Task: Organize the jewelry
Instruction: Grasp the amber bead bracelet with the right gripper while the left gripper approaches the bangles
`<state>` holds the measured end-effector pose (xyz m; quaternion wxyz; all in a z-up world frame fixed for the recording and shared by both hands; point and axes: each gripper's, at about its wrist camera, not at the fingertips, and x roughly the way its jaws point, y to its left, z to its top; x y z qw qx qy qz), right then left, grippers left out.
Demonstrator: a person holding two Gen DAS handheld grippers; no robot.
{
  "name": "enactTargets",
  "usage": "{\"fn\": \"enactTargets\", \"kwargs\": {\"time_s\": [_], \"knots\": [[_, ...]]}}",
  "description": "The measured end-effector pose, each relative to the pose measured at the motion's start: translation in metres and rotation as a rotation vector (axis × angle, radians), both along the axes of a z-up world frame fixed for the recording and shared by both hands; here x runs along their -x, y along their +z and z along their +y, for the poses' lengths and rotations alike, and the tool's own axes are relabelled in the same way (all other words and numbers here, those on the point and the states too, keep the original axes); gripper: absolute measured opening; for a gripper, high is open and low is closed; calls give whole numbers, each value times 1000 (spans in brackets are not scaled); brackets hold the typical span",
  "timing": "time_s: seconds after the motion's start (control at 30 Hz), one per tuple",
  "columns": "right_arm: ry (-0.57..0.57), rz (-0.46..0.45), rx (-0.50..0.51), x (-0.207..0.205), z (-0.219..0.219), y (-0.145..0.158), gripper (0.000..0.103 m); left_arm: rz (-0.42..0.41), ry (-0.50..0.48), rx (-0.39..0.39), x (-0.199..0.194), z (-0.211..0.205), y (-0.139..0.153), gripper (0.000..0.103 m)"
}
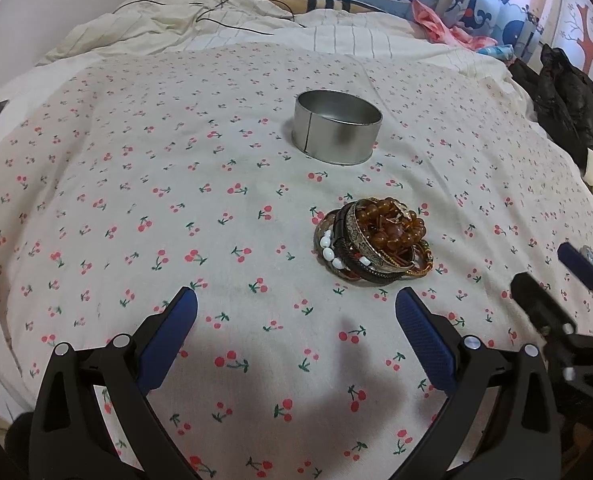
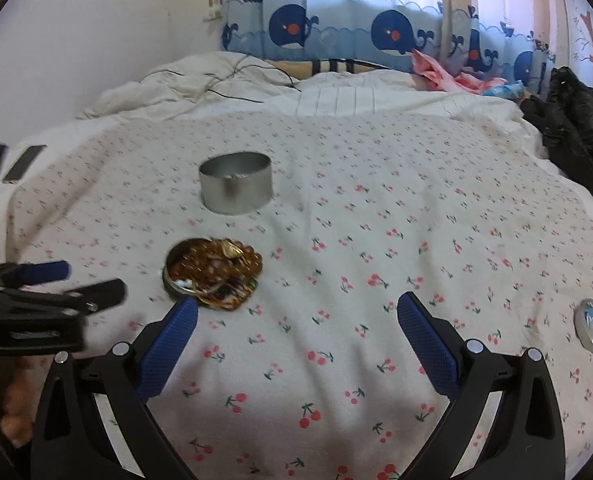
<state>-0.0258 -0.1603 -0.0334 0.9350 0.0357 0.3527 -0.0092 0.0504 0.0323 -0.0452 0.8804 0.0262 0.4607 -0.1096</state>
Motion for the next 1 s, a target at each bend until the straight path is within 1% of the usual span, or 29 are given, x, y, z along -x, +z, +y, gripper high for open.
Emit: {"fn": "enactTargets", "kwargs": {"time_s": [0.03,0.07,0.1,0.13,0.23,0.27,0.3,0.37,0.43,0.53,0.63,0.7,0.73,0.77,0.83,0.87,0.93,1.0], "knots": [[9,6,5,-2,0,2,93,-1,-9,-4,-2,-1,0,96],[24,18,6,-7,0,2,83,-6,-22,-13,-5,-2,0,96],[40,37,0,-11,0,1,71,-9,-28,-17,-7,-2,1,96],[55,53,-10,-15,-1,0,63,-11,-37,-20,-9,-3,1,96],[145,107,-30,-32,4,-4,62,-1,-71,-15,-19,-3,-2,95],[189,124,-36,-39,8,-5,63,5,-90,-3,-23,-3,-3,96],[222,131,-44,-45,11,-5,66,9,-100,3,-25,-3,-5,96],[259,150,-37,-57,15,-7,67,12,-115,9,-29,-4,-8,96],[280,164,-38,-70,16,-9,67,23,-132,15,-33,-5,-11,96],[300,192,-90,-86,13,-15,67,29,-154,14,-39,-10,-15,96],[310,214,-123,-98,9,-21,64,45,-166,45,-45,-12,-16,96],[316,237,-200,-101,4,-27,64,62,-163,81,-50,-10,-18,95],[318,251,-220,-101,3,-31,60,65,-164,89,-51,-9,-18,95],[319,257,-218,-101,4,-32,57,69,-167,98,-52,-9,-19,95],[315,265,-195,-103,6,-34,45,77,-181,120,-53,-9,-19,95],[312,267,-196,-105,6,-35,41,82,-193,133,-54,-11,-19,95],[307,274,-213,-110,5,-36,23,73,-209,137,-55,-16,-16,95],[308,299,-197,-118,6,-41,19,59,-213,133,-58,-19,-14,95]]}}
